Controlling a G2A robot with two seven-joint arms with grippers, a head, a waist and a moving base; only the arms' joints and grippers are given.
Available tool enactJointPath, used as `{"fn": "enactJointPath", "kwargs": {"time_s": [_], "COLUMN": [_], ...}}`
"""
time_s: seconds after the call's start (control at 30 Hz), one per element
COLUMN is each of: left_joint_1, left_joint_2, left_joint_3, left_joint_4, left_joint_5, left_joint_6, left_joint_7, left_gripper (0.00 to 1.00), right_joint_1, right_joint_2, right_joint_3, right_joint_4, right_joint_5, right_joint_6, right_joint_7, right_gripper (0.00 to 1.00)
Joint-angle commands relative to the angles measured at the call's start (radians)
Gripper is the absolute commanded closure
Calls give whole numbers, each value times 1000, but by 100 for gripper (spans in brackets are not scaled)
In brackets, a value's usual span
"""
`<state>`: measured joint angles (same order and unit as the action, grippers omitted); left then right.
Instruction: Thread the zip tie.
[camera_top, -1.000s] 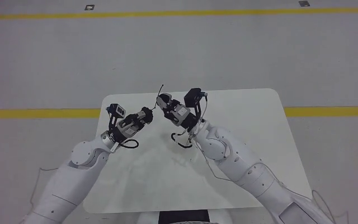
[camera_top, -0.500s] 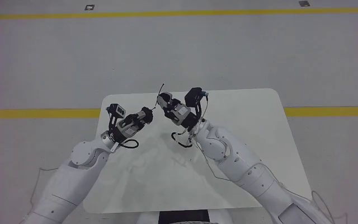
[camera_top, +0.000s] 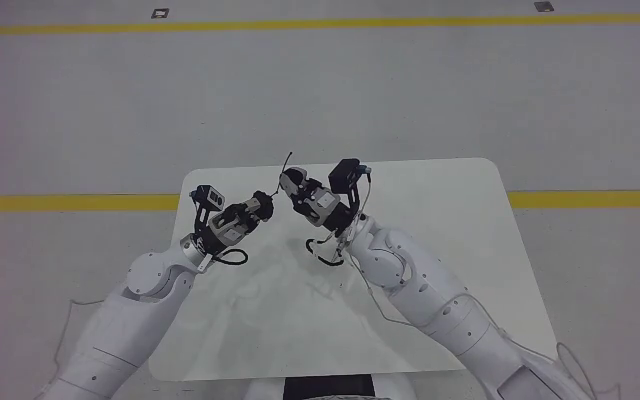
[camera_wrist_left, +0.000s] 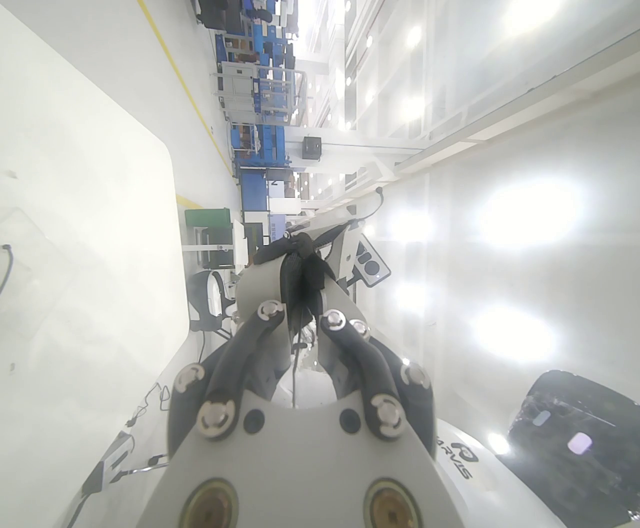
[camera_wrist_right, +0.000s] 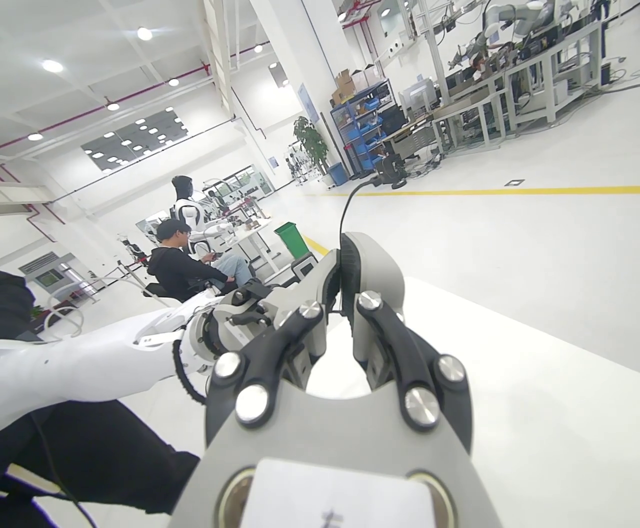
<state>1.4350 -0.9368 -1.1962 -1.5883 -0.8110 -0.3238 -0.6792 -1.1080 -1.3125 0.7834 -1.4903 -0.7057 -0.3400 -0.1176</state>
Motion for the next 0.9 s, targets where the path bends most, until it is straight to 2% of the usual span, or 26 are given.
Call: {"fn": "enactJointPath", "kwargs": {"time_s": [0.0,0.87], "left_joint_1": [0,0], "left_joint_2": [0,0], "left_joint_3": [0,0], "left_joint_4": [0,0], "left_joint_5": [0,0], "left_joint_6": [0,0], "left_joint_7": [0,0], "left_gripper": [100,100], "right_joint_1": [-1,-20], "right_joint_2": [-1,-11], "right_joint_3": [1,17], "right_joint_4": [3,-8], "right_joint_5": [-3,-24], "right_joint_6": [0,0], "right_joint_7": [-2,2], "right_gripper": [100,100]}}
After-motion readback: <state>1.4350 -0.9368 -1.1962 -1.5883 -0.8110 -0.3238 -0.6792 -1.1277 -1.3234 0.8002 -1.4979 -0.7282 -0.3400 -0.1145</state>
